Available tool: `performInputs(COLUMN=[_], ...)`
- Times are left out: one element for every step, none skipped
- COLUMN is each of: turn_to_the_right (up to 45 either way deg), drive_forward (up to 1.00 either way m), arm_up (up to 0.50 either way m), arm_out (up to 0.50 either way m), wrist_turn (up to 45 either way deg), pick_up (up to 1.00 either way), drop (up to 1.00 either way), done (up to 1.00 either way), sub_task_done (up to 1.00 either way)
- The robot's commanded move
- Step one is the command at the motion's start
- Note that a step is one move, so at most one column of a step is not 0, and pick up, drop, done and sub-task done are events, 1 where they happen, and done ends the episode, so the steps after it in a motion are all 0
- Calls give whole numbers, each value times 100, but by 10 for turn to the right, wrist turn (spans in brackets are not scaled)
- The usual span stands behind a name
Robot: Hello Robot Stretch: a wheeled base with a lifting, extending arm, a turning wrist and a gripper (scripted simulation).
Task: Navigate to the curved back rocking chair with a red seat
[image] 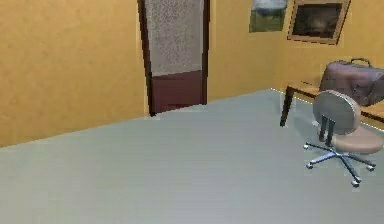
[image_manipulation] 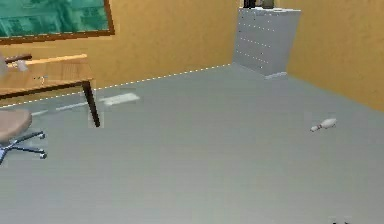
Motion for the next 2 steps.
performInputs(turn_to_the_right=[0,0], drive_forward=[100,100], arm_up=[0,0], arm_out=[0,0], wrist_turn=[0,0], pick_up=[0,0], drop=[0,0], done=[0,0], sub_task_done=[0,0])
